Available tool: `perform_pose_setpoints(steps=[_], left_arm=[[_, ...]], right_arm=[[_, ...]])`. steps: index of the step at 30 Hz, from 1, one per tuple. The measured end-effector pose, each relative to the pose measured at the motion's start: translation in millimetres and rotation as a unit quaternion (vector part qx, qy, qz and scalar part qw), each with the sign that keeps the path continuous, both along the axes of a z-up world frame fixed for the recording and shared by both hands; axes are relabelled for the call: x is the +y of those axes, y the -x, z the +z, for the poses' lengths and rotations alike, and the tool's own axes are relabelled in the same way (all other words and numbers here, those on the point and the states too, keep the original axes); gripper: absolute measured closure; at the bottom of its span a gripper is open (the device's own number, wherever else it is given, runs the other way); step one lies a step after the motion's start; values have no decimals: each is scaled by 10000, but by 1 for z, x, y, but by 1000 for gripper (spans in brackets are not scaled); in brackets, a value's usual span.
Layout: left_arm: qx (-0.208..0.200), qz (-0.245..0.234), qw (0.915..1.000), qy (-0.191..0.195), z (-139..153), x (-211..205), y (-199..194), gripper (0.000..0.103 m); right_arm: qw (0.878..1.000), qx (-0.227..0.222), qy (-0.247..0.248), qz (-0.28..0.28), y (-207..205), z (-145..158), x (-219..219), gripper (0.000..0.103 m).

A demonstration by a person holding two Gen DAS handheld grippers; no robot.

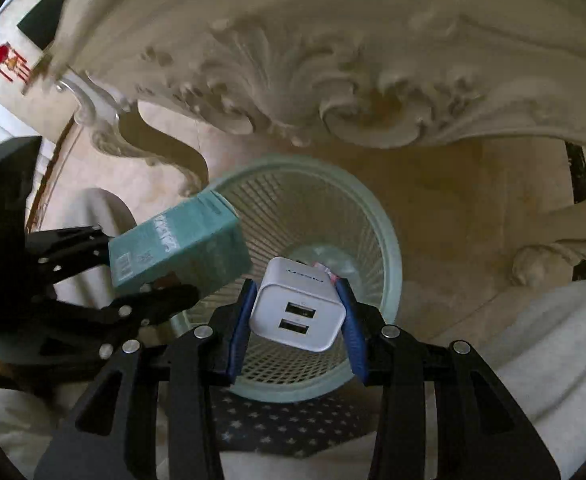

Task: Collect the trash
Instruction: 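Release the teal box and white charger into the wastebasket with both tools, then grasp the crumpled paper with the left tool while the right tool grasps the white box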

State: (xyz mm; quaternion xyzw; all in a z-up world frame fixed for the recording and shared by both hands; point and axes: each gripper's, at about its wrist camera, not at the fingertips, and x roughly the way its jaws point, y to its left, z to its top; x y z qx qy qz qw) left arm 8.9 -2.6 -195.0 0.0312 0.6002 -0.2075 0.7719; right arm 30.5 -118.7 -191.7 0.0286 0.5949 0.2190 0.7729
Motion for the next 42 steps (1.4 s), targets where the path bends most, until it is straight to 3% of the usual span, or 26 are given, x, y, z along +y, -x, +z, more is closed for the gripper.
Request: perform_pose_setpoints(steps=[1, 3, 4, 9, 13, 17, 21, 22, 25, 29, 32, 38, 42], left_arm=[[-36, 41, 9999, -138, -2, 0, 0, 15], [-172, 213, 9994, -218, -1, 7, 0, 15], [-175, 282, 9993, -142, 2, 9, 0, 12], [-405, 652, 9970, 90, 26, 29, 4, 11], [-1134, 602, 9906, 464, 94, 40, 12, 11], [-2280, 664, 9700, 512, 174, 45, -5, 11], [-3136, 913, 9434, 582, 221, 44, -54, 11], [-3181, 985, 9415, 521, 224, 41, -70, 11], [-3009, 1113, 9464, 385, 225, 22, -131, 11], [-2800, 1174, 9528, 30, 211, 5, -176, 11], [-2590, 1221, 9581, -43, 199, 2, -194, 11], [-2234, 1462, 9635, 207, 182, 16, -209, 11], [-2178, 1338, 9667, 90, 177, 11, -215, 11]], right_arm=[[10000, 8, 32, -30, 0, -2, 1, 61], [9997, -115, 209, -86, 0, -1, 4, 39], [9992, -261, 286, -117, 5, 1, 4, 37], [9974, -622, 243, -285, 14, 39, -7, 36], [9866, -1540, -173, -504, 21, 109, -29, 36], [9582, -2654, -399, -991, 0, 183, -54, 36], [9336, -3324, -117, -1330, -46, 213, -68, 35], [9316, -3360, -100, -1386, -63, 216, -68, 35], [9338, -3277, -10, -1435, -106, 216, -63, 35], [9385, -3109, 372, -1455, -144, 206, -55, 35], [9416, -2922, 470, -1609, -172, 199, -59, 35], [9468, -2652, 525, -1747, -190, 192, -57, 35], [9479, -2569, 729, -1740, -196, 192, -50, 35]])
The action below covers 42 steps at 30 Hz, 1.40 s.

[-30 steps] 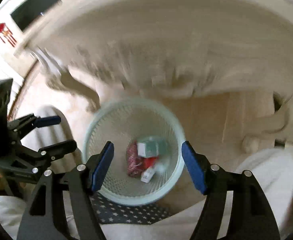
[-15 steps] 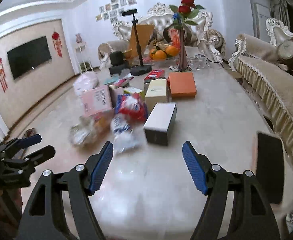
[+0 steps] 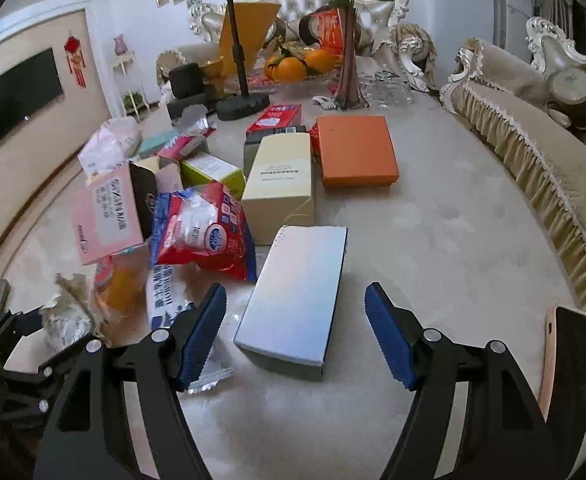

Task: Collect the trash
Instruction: 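Grasp the crumpled paper with the left tool while the right tool grasps the white box, then drop the crumpled paper and white box into the wastebasket with both tools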

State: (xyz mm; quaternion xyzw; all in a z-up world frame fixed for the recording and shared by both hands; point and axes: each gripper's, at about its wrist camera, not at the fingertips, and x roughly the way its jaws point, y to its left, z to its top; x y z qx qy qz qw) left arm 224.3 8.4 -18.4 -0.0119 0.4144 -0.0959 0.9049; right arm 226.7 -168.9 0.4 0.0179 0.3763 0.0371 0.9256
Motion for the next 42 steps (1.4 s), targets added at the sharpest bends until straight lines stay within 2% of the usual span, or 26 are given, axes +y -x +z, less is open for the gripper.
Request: perform_pose_setpoints(steps=[2, 5, 6, 7, 8, 10, 12, 15, 20, 23, 25, 28, 31, 35, 37, 42], left_arm=[[39, -59, 9999, -79, -1, -3, -1, 11], [14, -39, 10000, 32, 0, -1, -1, 11], [6, -17, 9999, 102, 0, 2, -1, 19], [-31, -5, 9999, 109, 2, 3, 0, 48], [-38, -4, 9999, 101, 3, 5, 0, 52], [-3, -14, 9998, 208, 4, 11, 3, 53], [-114, 28, 9999, 89, 9, 16, 13, 53], [-355, -2, 9992, 196, 24, 27, 36, 53], [-829, -287, 9954, 383, 57, 43, 106, 53], [-859, -451, 9939, 526, 61, 47, 145, 53], [-805, -534, 9936, 593, 58, 47, 168, 53], [-515, -667, 9945, 625, 41, 43, 199, 53], [-120, -778, 9960, 432, 12, 32, 220, 53], [633, -764, 9942, 423, -38, 20, 226, 53], [854, -778, 9926, 364, -56, 16, 226, 53], [1609, -824, 9834, 180, -117, 4, 222, 53]], right_arm=[[10000, 11, 1, -54, 0, 1, -1, 35], [9999, 100, -13, -95, -4, 0, -1, 36], [9998, 159, -21, -97, -5, 0, -2, 47], [9997, 208, -54, -79, -5, -1, -3, 60], [9997, 227, -74, -82, -3, 0, -4, 64], [9997, 196, -112, -72, 4, 2, -6, 65], [9999, 27, -117, -97, 15, 7, -9, 65], [9988, -244, -422, -7, 43, 24, -18, 65], [9933, -610, -833, 518, 106, 52, -23, 65], [9892, -725, -972, 825, 154, 58, -19, 65], [9867, -650, -1082, 1024, 173, 56, -14, 65], [9835, -335, -1186, 1321, 202, 39, -3, 65], [9828, 75, -1113, 1474, 220, 12, 11, 65], [9790, 778, -1179, 1470, 225, -33, 23, 65], [9752, 1147, -1172, 1486, 224, -59, 28, 65], [9654, 1956, -942, 1445, 213, -122, 36, 65]])
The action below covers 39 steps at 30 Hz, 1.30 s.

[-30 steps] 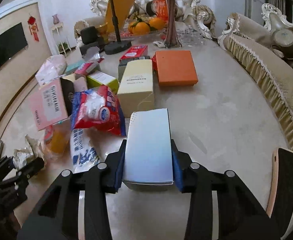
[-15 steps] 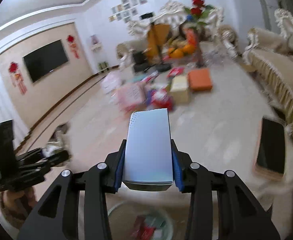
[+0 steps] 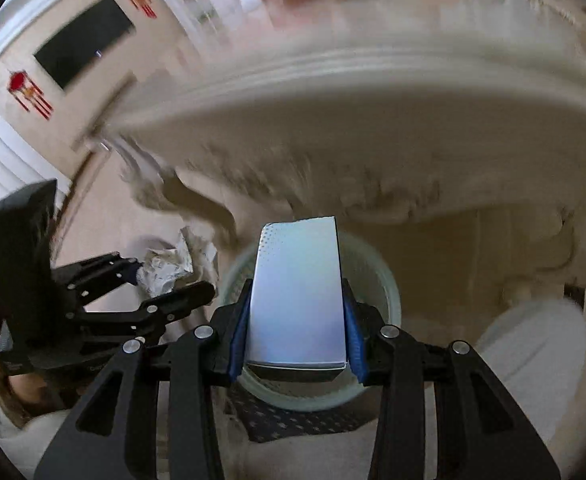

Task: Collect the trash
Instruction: 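Drop the crumpled paper and white box into the wastebasket with both tools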

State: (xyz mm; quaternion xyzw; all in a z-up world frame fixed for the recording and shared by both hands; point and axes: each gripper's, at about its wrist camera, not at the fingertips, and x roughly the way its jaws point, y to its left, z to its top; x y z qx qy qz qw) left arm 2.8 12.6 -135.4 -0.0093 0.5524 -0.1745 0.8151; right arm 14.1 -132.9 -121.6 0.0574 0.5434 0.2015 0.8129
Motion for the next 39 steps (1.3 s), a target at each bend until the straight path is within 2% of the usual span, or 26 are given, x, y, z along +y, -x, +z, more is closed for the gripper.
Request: perform_pose_setpoints(steps=[5, 9, 11, 12, 13, 14, 15, 19, 21, 28, 30, 32, 34, 35, 37, 39], left_arm=[[392, 75, 9992, -98, -32, -1, -3, 53], [498, 84, 9987, -95, -39, -3, -5, 52], [600, 87, 9981, -90, -44, -3, -6, 47], [627, 98, 9979, -118, -45, -4, -5, 37], [648, 109, 9977, -185, -47, -6, -5, 28], [659, 127, 9973, -296, -49, -7, -6, 27], [675, 147, 9970, -361, -53, -6, -7, 25], [876, 248, 9955, -273, -62, 2, -8, 23], [946, 339, 9943, -345, -67, 6, -8, 23], [849, 387, 9946, -455, -63, 12, -5, 23], [702, 237, 9964, -400, -47, 12, 0, 23], [490, 41, 9985, -222, -20, 12, 5, 23], [111, -94, 9999, -54, 15, 16, 7, 23], [-291, -117, 9995, 19, 45, 20, 6, 23], [-971, -37, 9952, 76, 86, 27, -1, 23], [-1451, 99, 9893, 108, 113, 32, -14, 23]], right_arm=[[9988, 441, 188, -14, 0, -39, 4, 65], [9978, 612, 253, 16, -1, -56, 8, 65], [9977, 630, 247, 67, -2, -60, 11, 64], [9975, 659, 261, 75, -3, -63, 12, 62], [9972, 682, 290, 79, -4, -64, 13, 57], [9971, 687, 326, 71, -4, -65, 14, 43], [9972, 620, 429, -7, -4, -65, 13, 36], [9971, 575, 463, -170, -5, -61, 8, 35], [9969, 602, 455, -238, -5, -61, 4, 34], [9967, 533, 588, -196, 2, -54, 3, 34], [9976, 362, 585, -36, 10, -37, 2, 34], [9992, -22, 398, 91, 18, -4, -2, 34], [9985, -514, 128, 109, 21, 34, -12, 34], [9970, -765, 51, 81, 21, 49, -18, 34], [9879, -1547, 26, -122, 13, 92, -33, 34], [9763, -2140, 109, -287, 0, 117, -41, 34]])
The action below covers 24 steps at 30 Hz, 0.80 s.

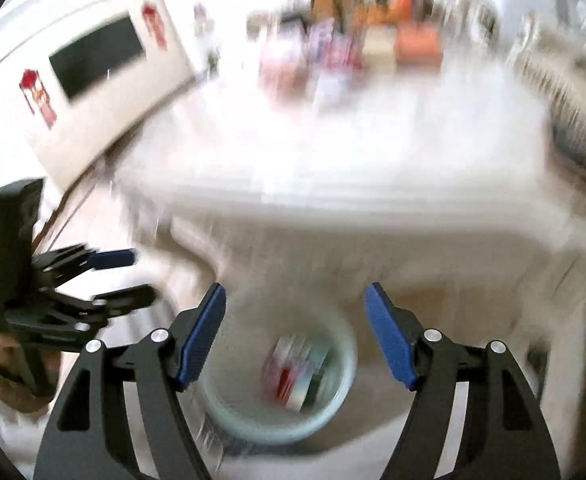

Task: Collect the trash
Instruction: 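Drop the crumpled paper and white box into the wastebasket with both tools, then grasp the orange bun packet with the left tool while the right tool grasps the white bread packet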

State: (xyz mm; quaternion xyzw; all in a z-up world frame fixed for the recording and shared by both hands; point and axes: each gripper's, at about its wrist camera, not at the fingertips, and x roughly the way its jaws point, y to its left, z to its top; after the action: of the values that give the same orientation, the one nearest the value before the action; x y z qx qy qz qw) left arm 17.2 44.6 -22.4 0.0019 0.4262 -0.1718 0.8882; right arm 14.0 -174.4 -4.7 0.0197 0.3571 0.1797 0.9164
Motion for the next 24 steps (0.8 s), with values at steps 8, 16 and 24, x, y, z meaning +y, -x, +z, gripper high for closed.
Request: perform_pose_setpoints(steps=[8, 16, 24], left_arm=[[-460, 674, 9964, 235, 33, -15, -124, 23], [-30, 1018, 9928, 622, 21, -45, -223, 23], [176, 1287, 9906, 420, 5, -58, -258, 23]], right_arm=[[9957, -521, 716, -268, -106, 23, 8, 34], [9917, -302, 1246, 44, -156, 11, 34, 35], [9900, -145, 1386, 200, -184, 2, 54, 35]])
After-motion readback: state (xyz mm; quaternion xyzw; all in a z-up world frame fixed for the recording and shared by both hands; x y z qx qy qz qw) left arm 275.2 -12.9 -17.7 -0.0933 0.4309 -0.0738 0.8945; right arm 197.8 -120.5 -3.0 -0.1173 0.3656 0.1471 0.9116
